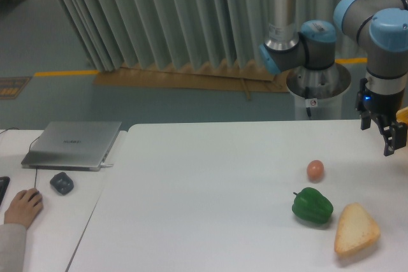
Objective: Place the bread in the basket
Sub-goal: 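Move the open gripper over the triangular bread slice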
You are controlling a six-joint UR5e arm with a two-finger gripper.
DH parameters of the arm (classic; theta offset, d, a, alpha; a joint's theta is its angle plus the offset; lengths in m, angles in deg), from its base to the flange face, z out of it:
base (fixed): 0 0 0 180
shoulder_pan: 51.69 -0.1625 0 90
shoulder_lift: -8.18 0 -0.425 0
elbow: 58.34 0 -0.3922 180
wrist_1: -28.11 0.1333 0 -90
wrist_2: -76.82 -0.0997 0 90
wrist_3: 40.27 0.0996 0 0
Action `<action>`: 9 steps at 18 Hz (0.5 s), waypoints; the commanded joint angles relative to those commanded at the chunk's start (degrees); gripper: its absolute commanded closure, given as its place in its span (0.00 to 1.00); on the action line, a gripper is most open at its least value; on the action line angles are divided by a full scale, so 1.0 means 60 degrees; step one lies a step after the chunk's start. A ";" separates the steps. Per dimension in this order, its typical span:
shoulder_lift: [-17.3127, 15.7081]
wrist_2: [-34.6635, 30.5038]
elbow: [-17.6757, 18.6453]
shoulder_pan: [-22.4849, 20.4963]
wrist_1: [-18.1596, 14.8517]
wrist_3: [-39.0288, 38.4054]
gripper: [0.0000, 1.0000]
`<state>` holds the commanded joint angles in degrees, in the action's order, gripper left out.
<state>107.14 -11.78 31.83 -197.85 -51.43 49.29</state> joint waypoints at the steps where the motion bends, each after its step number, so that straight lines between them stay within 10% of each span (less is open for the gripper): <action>1: 0.0000 -0.0014 0.0015 0.0000 0.0000 0.0000 0.00; 9: 0.0073 0.0015 -0.0044 0.0058 0.0334 -0.0497 0.00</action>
<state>107.58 -11.69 31.57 -197.50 -49.43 46.31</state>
